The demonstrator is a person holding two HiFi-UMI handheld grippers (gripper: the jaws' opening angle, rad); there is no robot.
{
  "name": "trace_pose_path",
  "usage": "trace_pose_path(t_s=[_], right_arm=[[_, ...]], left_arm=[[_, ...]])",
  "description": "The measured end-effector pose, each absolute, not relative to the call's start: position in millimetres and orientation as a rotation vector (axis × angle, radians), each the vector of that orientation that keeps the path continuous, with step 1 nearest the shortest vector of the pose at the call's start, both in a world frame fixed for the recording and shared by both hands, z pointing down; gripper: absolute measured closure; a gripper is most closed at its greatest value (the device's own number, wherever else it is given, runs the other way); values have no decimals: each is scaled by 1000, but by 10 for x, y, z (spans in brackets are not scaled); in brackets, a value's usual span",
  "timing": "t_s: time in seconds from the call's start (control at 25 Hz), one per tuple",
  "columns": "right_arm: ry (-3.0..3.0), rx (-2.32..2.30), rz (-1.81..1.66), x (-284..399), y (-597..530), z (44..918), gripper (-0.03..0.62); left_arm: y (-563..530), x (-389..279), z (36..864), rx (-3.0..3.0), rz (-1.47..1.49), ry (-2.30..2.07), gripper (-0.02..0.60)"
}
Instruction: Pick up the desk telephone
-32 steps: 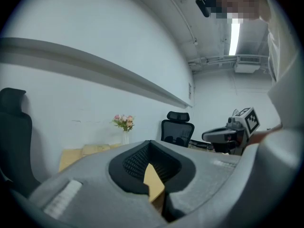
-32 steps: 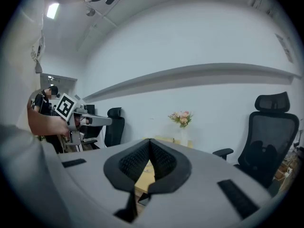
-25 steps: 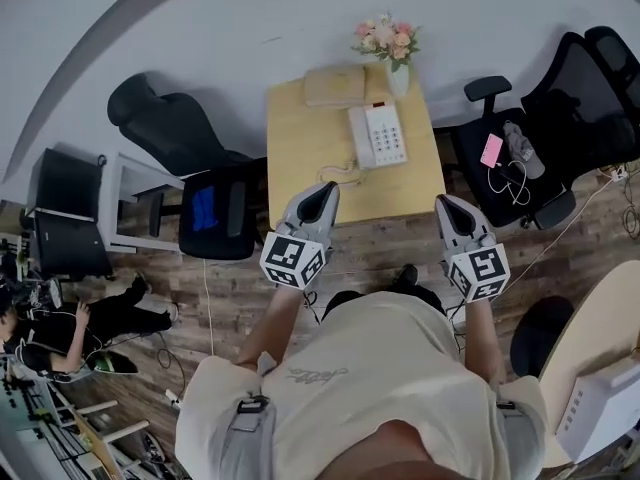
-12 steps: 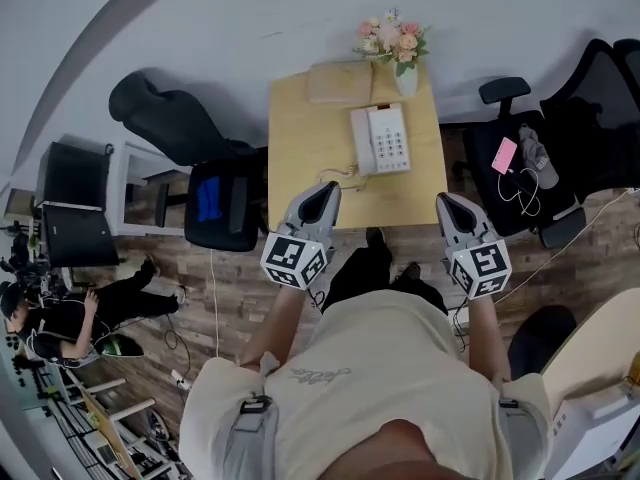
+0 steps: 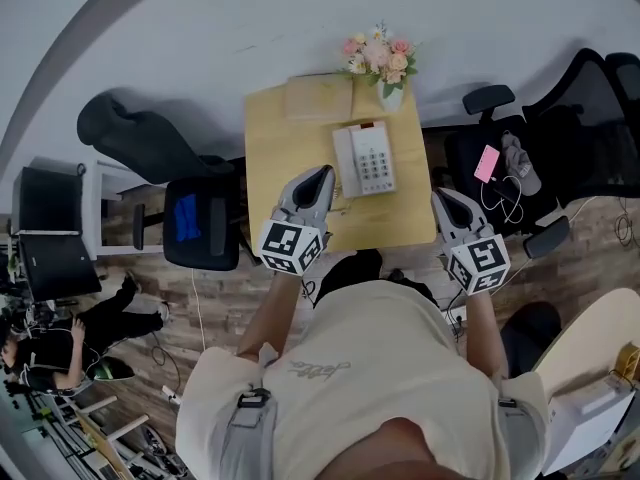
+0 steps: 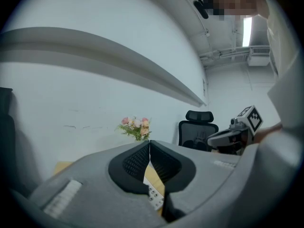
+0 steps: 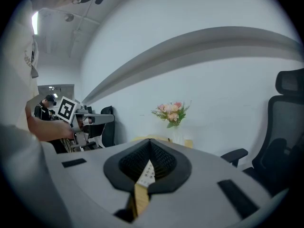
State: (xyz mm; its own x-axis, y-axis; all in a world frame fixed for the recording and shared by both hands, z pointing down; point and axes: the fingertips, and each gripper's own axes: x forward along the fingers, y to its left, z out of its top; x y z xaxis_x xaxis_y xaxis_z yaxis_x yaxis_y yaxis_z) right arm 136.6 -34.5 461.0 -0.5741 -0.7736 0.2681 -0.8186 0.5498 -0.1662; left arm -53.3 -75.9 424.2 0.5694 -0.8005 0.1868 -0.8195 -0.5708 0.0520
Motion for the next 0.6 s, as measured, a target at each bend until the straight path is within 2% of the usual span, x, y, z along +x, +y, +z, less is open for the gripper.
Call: trace_pose_path(t_s=[0.6], right_arm=[[-2492, 1437, 496, 970, -1412, 4883, 594]], left_arm=[[-1585, -936, 4722, 2636, 210, -1189, 563]])
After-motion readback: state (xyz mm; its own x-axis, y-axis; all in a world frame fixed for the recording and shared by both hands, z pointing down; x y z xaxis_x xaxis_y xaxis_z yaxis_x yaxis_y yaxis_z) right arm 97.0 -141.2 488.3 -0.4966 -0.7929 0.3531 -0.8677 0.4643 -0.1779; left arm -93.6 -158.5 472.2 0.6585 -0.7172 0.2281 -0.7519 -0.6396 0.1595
